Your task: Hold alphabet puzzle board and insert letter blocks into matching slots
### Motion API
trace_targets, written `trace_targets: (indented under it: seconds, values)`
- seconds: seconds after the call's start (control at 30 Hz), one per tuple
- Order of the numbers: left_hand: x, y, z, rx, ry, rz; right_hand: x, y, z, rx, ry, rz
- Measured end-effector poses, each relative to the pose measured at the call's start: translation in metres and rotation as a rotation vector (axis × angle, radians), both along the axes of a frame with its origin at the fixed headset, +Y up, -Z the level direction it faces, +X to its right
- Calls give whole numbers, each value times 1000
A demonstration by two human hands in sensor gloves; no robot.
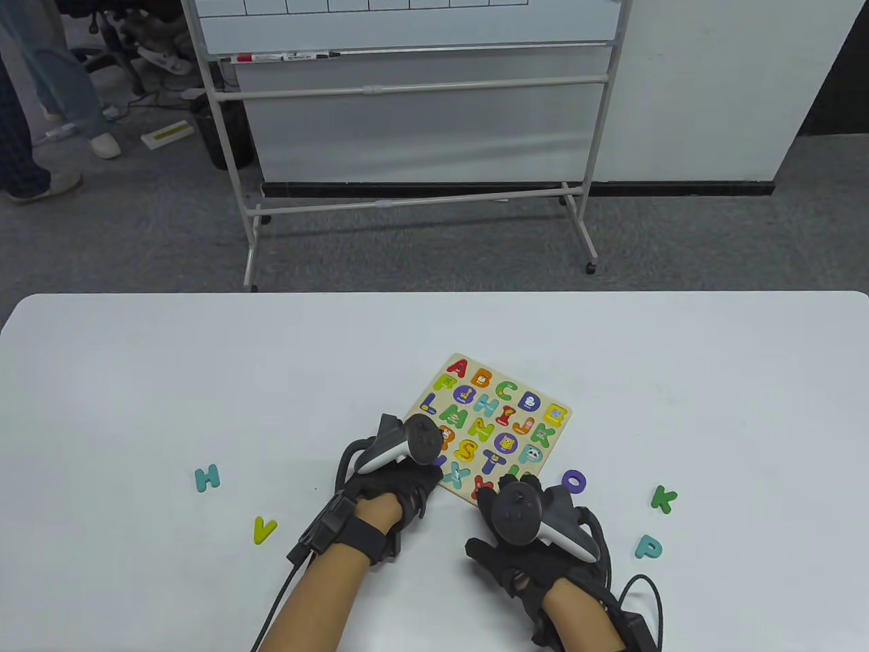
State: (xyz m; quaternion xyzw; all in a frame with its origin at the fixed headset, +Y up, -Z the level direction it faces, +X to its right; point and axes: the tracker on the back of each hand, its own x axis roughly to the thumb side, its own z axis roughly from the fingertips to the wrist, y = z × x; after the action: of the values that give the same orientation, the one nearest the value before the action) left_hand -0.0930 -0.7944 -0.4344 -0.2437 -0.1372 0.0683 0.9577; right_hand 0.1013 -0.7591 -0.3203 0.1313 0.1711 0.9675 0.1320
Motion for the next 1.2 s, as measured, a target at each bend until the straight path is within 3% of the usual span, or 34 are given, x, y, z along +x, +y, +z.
trace_targets:
  seconds: [0.37, 0.53, 0.83, 1.2]
  values:
    - [-25, -1, 33, 19, 118, -9, -7, -2, 4, -29, 40, 3]
    - [-38, -1, 57, 13, 218, 37, -4, 0, 5, -23, 33, -9]
    - [-43, 1, 100, 0, 293, -55, 8, 0, 1, -30, -22, -42]
    - [-33, 4, 136, 69, 249, -169, 21, 1, -5, -41, -62, -78]
